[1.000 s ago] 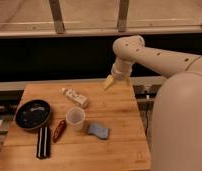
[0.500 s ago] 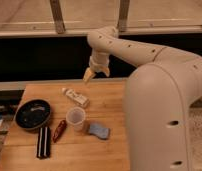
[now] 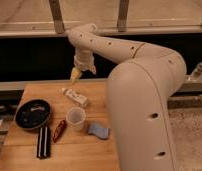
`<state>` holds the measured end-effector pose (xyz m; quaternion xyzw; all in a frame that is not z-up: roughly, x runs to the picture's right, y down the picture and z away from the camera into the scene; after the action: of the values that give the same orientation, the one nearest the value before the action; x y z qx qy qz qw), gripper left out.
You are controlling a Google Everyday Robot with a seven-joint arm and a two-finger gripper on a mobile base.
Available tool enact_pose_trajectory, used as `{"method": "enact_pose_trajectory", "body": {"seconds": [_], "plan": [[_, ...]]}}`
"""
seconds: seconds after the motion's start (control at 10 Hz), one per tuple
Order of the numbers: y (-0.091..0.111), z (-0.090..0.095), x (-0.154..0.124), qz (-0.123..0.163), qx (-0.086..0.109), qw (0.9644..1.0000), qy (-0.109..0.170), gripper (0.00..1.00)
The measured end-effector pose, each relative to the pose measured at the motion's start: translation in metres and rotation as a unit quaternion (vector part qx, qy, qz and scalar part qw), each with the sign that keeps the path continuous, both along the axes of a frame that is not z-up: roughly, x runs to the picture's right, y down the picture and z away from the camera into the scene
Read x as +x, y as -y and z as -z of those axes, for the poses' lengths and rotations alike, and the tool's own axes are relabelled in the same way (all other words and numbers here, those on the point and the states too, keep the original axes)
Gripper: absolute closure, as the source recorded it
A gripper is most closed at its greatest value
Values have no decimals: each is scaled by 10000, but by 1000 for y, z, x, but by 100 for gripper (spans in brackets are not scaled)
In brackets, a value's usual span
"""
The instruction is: Pick up the ceramic bowl
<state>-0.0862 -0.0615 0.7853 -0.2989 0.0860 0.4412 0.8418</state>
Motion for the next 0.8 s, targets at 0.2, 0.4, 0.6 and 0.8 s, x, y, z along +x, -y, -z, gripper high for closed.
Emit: {"method": "enact_pose_trajectory", "body": {"seconds": [0.2,0.4,0.6,0.8], "plan": [[0,0,-2,10,-1,10000,13,23],[-1,-1,-2,6,-7,10000,20,23],[-4,-2,-8,111,-9,9999,101,23],[-18,-1,-45,380,-15,9988,321,23]]}}
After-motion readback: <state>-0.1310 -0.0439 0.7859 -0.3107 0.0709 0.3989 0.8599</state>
